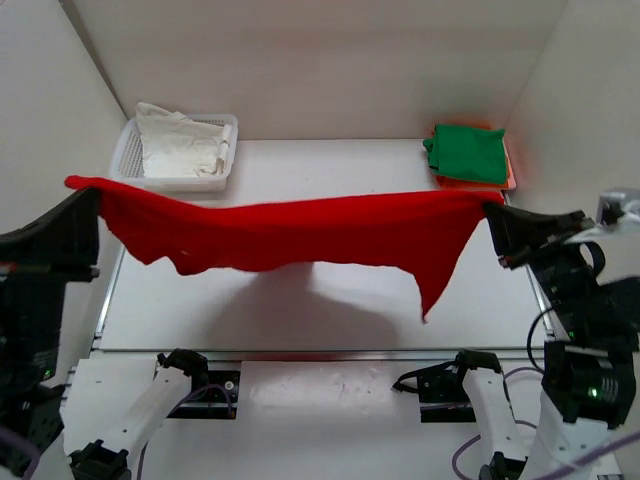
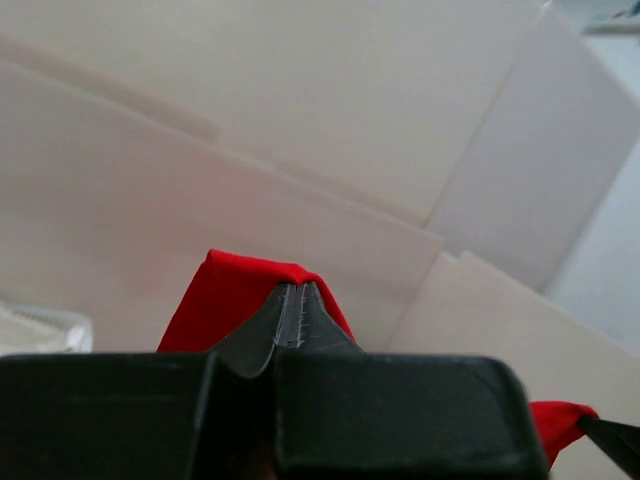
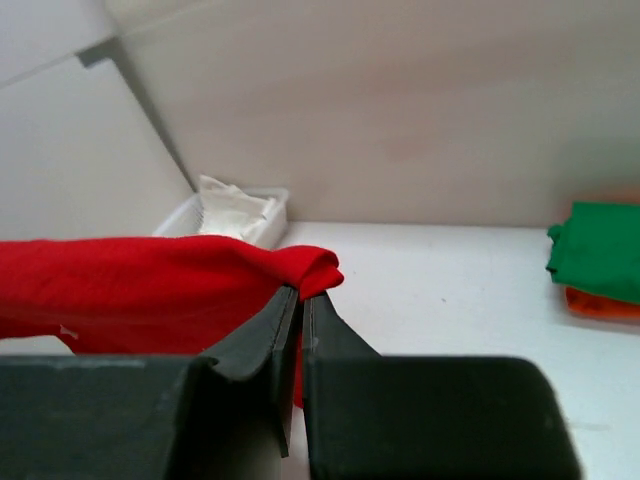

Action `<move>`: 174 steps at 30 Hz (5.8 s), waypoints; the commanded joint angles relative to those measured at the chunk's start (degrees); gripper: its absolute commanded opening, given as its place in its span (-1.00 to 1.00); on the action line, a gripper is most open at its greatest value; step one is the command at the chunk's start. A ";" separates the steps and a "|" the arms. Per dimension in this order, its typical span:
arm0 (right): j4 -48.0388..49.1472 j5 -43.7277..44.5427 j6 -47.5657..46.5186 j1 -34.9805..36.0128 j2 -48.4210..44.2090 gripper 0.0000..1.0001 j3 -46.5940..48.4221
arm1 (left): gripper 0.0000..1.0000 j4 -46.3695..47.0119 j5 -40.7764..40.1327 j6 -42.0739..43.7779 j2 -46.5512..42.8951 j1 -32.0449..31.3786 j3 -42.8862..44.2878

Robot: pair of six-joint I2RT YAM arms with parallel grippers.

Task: Fold and stack the t-shirts
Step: Flatten out the tshirt

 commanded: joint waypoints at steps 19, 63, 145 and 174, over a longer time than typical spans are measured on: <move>13.17 -8.07 8.78 1.56 5.55 -1.00 -18.91 | -1.00 14.58 14.13 -1.57 26.93 6.91 1.26; 5.00 1.51 5.26 5.35 4.67 -1.00 2.02 | -1.00 12.49 7.19 2.74 21.85 -2.22 17.17; 12.65 21.10 -5.55 0.51 46.68 0.47 -34.29 | 0.36 -2.73 25.31 -18.52 14.47 -17.85 -73.09; 4.93 16.80 -6.52 1.74 42.33 -1.00 -28.94 | -1.00 -0.23 31.01 -15.73 7.36 -8.38 -56.43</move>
